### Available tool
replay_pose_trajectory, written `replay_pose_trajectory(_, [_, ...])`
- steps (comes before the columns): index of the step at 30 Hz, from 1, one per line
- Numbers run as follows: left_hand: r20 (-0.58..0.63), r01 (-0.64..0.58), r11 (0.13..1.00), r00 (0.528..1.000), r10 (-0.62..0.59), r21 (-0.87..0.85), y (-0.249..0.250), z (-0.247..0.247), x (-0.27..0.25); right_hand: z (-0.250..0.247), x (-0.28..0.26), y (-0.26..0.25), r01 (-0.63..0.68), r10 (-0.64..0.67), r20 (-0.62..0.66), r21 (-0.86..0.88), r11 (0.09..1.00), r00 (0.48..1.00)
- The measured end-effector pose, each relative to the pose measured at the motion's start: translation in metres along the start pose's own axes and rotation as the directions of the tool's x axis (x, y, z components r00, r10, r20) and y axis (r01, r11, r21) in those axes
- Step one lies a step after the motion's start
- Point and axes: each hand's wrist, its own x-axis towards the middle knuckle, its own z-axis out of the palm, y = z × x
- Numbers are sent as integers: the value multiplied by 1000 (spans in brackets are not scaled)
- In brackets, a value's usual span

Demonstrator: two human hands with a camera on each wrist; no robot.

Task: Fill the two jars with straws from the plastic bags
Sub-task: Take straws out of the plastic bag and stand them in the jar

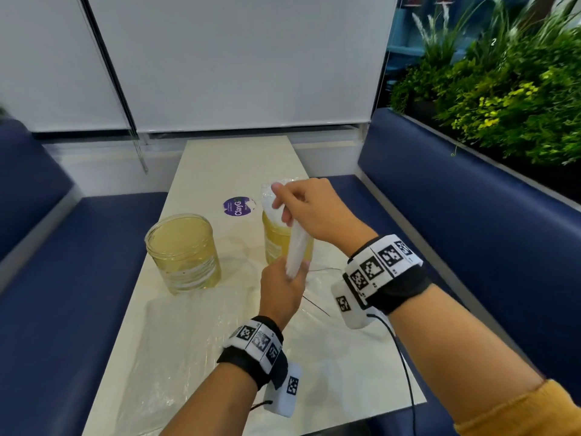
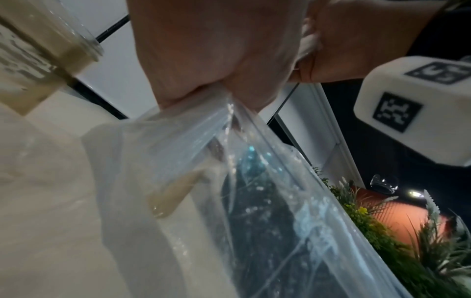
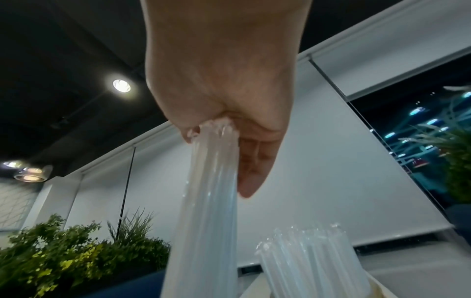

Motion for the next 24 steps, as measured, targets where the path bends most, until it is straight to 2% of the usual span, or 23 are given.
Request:
replay_pose_trajectory(2, [-17,36,999,999,-37,-37,-4,-3,2,4,-1,2,41,-53,-122,-96,994,991])
replay_pose_trajectory(4, [-38,48,995,998,-52,-82,-2,-6,4,10,-5,3,21,-55,-177,-188,982,983])
replay_pose_trajectory(9, [-8,22,986,1000,-24,-162,5,-10,8,44,-14,17,-100,99,-86,1,995,991])
replay_pose_trajectory(12, [6,43,990,999,-43,-135,-1,-10,4,44,-10,13,-73,73,-98,2,997,993])
replay_pose_trajectory(16, [83,31,999,996,-29,-26,-13,-14,-7,-3,17,-17,3,4,-141,46,999,990])
replay_pose_trajectory(19, [120,36,999,992,-31,-39,-18,-18,-17,-46,53,-29,118,-70,-336,126,985,939])
replay_pose_trajectory(22, [156,-37,999,987,39,-16,-21,-19,-19,-65,90,-26,172,-152,-488,-3,985,860])
replay_pose_trajectory(24, [172,-62,998,983,61,4,-18,-18,-19,-61,110,-15,162,-197,-502,-113,980,842])
